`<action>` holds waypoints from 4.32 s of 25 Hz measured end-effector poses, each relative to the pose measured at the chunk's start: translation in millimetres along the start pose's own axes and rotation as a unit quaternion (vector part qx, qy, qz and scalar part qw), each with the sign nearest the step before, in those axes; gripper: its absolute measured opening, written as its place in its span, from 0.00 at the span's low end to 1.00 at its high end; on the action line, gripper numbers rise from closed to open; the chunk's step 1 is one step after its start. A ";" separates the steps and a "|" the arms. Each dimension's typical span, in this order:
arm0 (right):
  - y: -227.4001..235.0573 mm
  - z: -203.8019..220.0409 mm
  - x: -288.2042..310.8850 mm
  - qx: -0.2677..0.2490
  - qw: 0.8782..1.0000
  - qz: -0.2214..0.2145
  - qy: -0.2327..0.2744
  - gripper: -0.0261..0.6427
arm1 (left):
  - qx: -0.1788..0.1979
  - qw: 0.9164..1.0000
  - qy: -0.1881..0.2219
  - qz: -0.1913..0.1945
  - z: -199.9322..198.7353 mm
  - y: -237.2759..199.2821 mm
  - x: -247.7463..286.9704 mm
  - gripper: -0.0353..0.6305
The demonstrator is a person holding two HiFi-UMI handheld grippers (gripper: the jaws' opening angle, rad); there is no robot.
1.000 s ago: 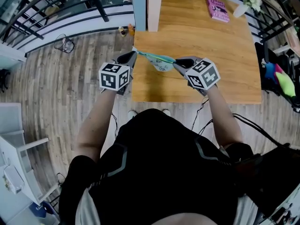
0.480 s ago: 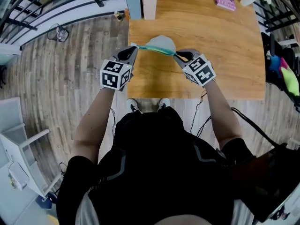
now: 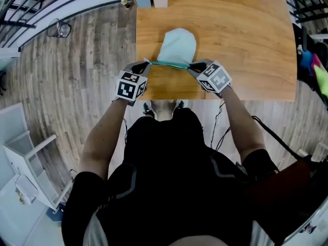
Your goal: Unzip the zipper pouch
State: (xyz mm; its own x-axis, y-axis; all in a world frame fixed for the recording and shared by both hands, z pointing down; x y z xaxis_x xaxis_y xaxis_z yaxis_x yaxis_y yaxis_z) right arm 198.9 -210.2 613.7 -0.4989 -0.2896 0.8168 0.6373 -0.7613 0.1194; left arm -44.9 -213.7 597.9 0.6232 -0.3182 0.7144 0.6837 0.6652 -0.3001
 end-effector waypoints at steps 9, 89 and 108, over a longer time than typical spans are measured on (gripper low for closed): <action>-7.5 27.2 15.7 0.029 0.998 -0.030 -0.047 0.12 | 0.031 0.996 -0.076 0.035 28.7 13.4 14.0 0.10; -99.0 -176.6 -300.2 0.038 0.878 0.286 0.381 0.05 | 0.100 0.925 0.359 -0.076 -153.6 53.8 -289.3 0.10; -99.6 -175.8 -293.2 0.044 0.880 0.291 0.373 0.05 | 0.128 0.924 0.347 -0.097 -152.3 57.6 -289.1 0.10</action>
State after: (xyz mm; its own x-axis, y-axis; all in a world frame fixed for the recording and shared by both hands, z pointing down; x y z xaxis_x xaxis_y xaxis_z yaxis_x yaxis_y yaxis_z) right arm 178.5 -151.5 263.1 -0.2999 -0.9405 0.1595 0.9387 -0.3208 -0.1264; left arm -127.8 -186.3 277.8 0.6531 -0.7452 0.1347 0.7507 0.6605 0.0137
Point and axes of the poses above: the fingertips, and each gripper's own axes: x forward along the fingers, y to its right, z out of its underside, the point moved 8 cm from there along -x, backward along the fingers, and after that the axes turned 10 degrees about z, right-handed, at the moved point
